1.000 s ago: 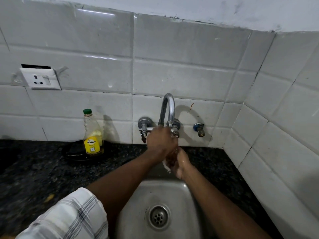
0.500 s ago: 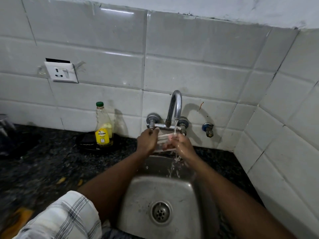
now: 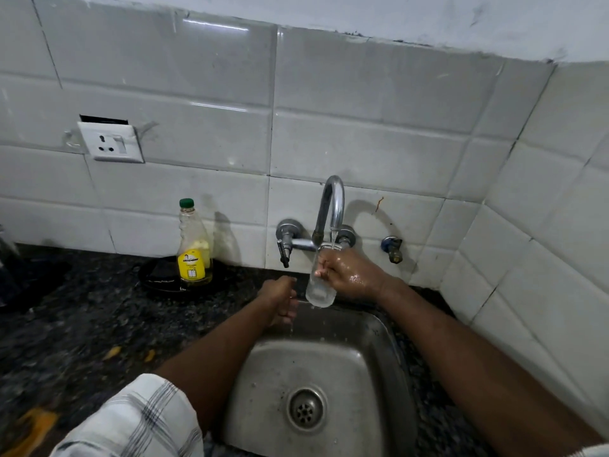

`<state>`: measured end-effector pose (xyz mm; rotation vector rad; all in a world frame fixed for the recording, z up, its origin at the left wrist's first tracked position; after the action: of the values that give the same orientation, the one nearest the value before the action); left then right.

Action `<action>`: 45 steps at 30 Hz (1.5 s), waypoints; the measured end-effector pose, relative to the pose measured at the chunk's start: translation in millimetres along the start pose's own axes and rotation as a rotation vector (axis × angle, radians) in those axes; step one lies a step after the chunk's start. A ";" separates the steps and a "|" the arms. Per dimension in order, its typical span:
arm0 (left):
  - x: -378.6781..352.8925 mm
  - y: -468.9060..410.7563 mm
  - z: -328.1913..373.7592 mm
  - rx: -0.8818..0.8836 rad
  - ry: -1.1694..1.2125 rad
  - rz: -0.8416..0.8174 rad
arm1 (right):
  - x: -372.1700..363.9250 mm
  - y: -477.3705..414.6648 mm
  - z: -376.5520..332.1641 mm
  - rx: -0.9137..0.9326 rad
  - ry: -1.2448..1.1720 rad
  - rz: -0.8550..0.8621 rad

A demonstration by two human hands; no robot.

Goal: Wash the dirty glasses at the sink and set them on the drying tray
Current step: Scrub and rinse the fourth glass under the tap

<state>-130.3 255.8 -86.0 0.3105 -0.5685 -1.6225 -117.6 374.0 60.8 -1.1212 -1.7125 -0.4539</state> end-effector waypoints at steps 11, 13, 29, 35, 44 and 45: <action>-37.0 57.5 137.9 -0.738 -0.700 0.458 | -57.4 69.5 72.7 -0.821 -1.430 0.616; -63.1 75.0 154.4 -0.905 -0.977 0.428 | -79.5 76.8 73.4 -0.939 -1.616 0.648; 0.2 8.0 93.2 -0.580 -0.622 0.222 | -11.6 36.0 56.2 -0.632 -0.780 0.550; 45.0 18.4 109.7 -0.452 -0.617 0.512 | 0.1 4.9 7.5 -0.168 -0.063 0.147; 17.2 23.4 118.3 -0.528 -0.679 0.356 | 0.8 -2.9 -5.0 -0.056 0.120 0.111; 10.8 23.5 120.5 -0.533 -0.714 0.300 | 2.3 -2.5 -6.4 -0.056 0.127 0.117</action>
<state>-173.9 265.7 28.9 -0.7450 -0.6430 -1.4985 -116.5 369.1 66.0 -1.2002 -1.5240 -0.4922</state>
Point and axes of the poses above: each hand's wrist, its own y-axis away from the middle knuckle, its own x-axis out of the back of the hand, z = x × y, the point moved 10 cm from there along -y, towards the middle knuckle, and after that the axes turned 8 degrees about -y, right-handed, at the moved point
